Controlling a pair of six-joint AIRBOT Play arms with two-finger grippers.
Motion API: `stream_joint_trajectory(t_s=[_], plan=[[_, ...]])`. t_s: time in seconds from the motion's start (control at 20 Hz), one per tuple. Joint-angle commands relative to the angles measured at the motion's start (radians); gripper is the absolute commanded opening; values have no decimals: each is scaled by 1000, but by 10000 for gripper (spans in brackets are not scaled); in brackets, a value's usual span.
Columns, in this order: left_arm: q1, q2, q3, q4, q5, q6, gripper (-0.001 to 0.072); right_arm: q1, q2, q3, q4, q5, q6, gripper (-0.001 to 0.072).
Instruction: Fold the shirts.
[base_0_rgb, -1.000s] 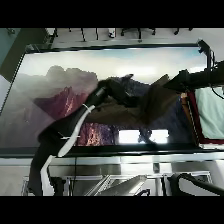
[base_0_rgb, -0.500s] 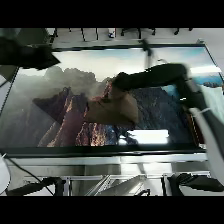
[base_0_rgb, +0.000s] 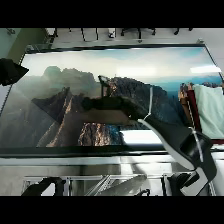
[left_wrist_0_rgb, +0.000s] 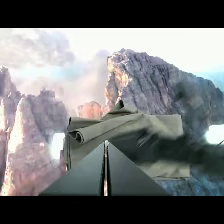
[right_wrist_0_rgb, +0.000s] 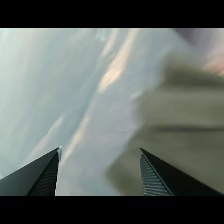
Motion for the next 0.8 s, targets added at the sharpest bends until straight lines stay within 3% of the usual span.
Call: stream_joint_trajectory(t_s=[0.0, 0.25, 0.45, 0.65, 0.75], plan=[[5, 79, -117, 2, -79, 18, 11, -240, 128, 3, -107, -320, 9, 677], [5, 84, -126, 2, -75, 21, 11, -589, 183, -33, -227, -760, 53, 694], [5, 84, -126, 1, -65, 20, 11, -634, 136, -198, -201, -715, -2, 694], [5, 84, -126, 0, -65, 20, 11, -597, 23, -254, 29, -666, -135, 694], [5, 84, -126, 0, -65, 20, 11, -559, -23, -253, 66, -638, -143, 695]])
